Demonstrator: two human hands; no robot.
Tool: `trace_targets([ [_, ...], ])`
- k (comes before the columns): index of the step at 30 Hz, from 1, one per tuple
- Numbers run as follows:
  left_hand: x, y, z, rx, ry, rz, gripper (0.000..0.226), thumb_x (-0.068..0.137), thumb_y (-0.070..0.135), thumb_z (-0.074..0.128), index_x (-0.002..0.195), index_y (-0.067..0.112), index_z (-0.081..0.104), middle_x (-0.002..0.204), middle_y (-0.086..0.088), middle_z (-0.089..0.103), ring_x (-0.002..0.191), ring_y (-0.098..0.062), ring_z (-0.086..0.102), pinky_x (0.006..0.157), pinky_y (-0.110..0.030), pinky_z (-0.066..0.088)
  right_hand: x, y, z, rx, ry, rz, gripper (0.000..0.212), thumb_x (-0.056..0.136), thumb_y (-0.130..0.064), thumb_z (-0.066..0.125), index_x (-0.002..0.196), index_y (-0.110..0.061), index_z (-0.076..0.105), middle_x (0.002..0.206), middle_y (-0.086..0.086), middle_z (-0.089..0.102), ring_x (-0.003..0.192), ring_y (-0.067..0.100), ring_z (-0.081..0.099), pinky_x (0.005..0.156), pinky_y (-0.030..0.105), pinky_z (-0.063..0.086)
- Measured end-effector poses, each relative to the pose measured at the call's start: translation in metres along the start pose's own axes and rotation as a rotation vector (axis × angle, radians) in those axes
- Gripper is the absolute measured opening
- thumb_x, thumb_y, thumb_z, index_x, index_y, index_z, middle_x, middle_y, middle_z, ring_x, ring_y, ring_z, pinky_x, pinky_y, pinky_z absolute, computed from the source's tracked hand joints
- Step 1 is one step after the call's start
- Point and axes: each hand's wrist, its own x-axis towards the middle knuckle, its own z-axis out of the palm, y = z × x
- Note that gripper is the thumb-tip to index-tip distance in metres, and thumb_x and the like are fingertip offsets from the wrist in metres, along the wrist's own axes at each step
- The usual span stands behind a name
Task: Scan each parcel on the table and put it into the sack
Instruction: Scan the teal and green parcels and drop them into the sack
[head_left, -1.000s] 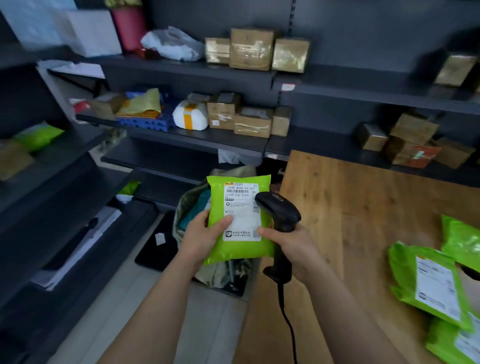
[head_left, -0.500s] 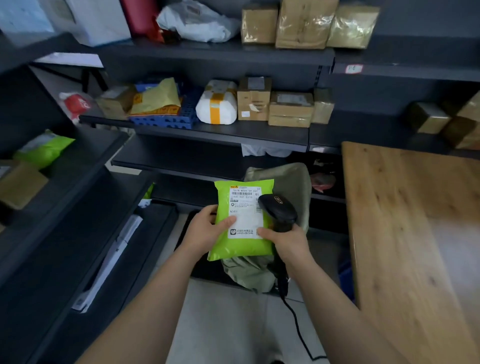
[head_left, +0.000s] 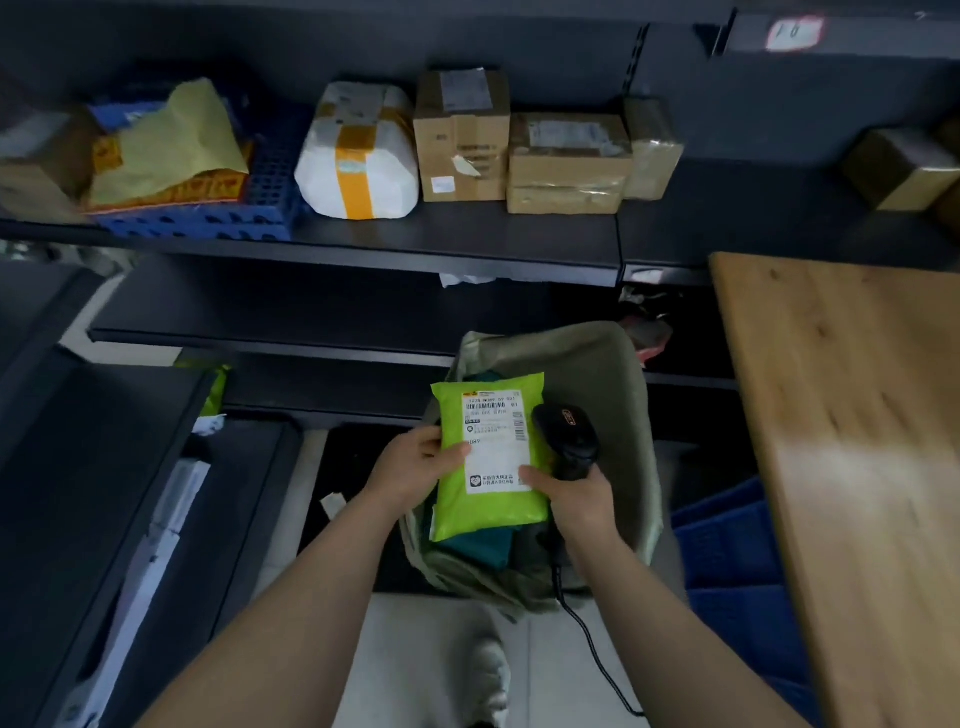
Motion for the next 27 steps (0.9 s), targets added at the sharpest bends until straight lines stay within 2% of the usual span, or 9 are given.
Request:
trace_targets([
  [2,0.029,-0.016,-0.001,0.112,0.029,-0.023,0.045,0.087,0.036,0.068,0.124,0.011,0.063,0.12,-0.006,0.066,0.11,-0.02,0.062,0.094,-0.034,0.049,0.026,0.014,0.005,-0.025,0.034,0.03,0.049,0.066,-0.004,0.087,0.103,-0.017,0.058,0.092,-0.004,0.066,0.082,0.012,0.064,0.071,0.029,0.055],
  [3,0.042,-0.025,-0.002,0.192,0.054,-0.032,0.047,0.087,0.036,0.068,0.125,0.01,0.062,0.123,-0.007,0.064,0.113,-0.023,0.06,0.099,-0.039,0.046,0.037,0.021,0.008,-0.043,0.051,0.043,0.052,0.066,-0.005,0.087,0.107,-0.016,0.058,0.094,-0.003,0.066,0.086,0.016,0.065,0.077,0.033,0.055],
  [5,0.065,-0.042,-0.002,0.294,0.095,-0.051,0.045,0.085,0.034,0.07,0.122,0.008,0.061,0.12,-0.01,0.064,0.111,-0.029,0.06,0.095,-0.041,0.048,0.058,0.036,0.013,-0.065,0.09,0.06,0.058,0.064,-0.005,0.088,0.113,-0.014,0.058,0.1,0.0,0.067,0.092,0.02,0.065,0.083,0.036,0.055],
  [9,0.102,-0.072,0.001,0.328,0.065,-0.134,0.045,0.078,0.028,0.077,0.115,0.008,0.06,0.109,-0.008,0.067,0.102,-0.027,0.063,0.079,-0.027,0.043,0.092,0.067,0.025,-0.123,0.169,0.082,0.058,0.061,-0.01,0.091,0.108,-0.02,0.059,0.098,-0.004,0.067,0.09,0.014,0.065,0.081,0.031,0.053],
  [13,0.121,-0.091,0.0,0.35,0.066,-0.116,0.017,0.078,0.015,0.077,0.085,0.001,0.07,0.084,-0.014,0.072,0.083,-0.028,0.067,0.07,-0.031,0.045,0.115,0.091,0.046,-0.237,0.213,0.106,0.073,0.057,-0.018,0.093,0.122,-0.011,0.061,0.114,0.004,0.068,0.104,0.021,0.064,0.095,0.039,0.052],
  [16,0.121,-0.099,-0.01,0.27,0.117,-0.104,0.012,0.079,0.013,0.076,0.081,0.003,0.069,0.075,-0.01,0.071,0.071,-0.023,0.065,0.067,-0.031,0.047,0.13,0.103,0.064,-0.305,0.235,0.118,0.078,0.054,-0.024,0.094,0.124,-0.012,0.06,0.115,0.005,0.069,0.104,0.021,0.064,0.094,0.036,0.051],
  [19,0.119,-0.106,-0.021,0.203,0.144,-0.129,0.011,0.08,0.013,0.075,0.081,0.005,0.067,0.066,0.0,0.065,0.061,-0.015,0.059,0.064,-0.032,0.049,0.142,0.111,0.082,-0.394,0.242,0.131,0.077,0.052,-0.033,0.094,0.119,-0.014,0.061,0.111,0.005,0.07,0.097,0.02,0.065,0.083,0.028,0.049],
  [23,0.124,-0.107,-0.027,0.15,0.161,-0.132,0.01,0.082,0.013,0.074,0.079,0.008,0.066,0.073,-0.009,0.066,0.071,-0.025,0.063,0.073,-0.047,0.055,0.153,0.121,0.098,-0.488,0.278,0.139,0.084,0.052,-0.04,0.093,0.123,-0.012,0.059,0.116,0.008,0.069,0.105,0.025,0.066,0.082,0.027,0.047],
  [27,0.123,-0.104,-0.023,0.124,0.15,-0.154,0.013,0.083,0.013,0.073,0.076,0.014,0.062,0.07,-0.004,0.062,0.071,-0.022,0.061,0.077,-0.051,0.056,0.153,0.123,0.096,-0.53,0.273,0.157,0.083,0.053,-0.041,0.092,0.123,-0.014,0.058,0.118,0.007,0.069,0.105,0.025,0.066,0.08,0.026,0.046],
])
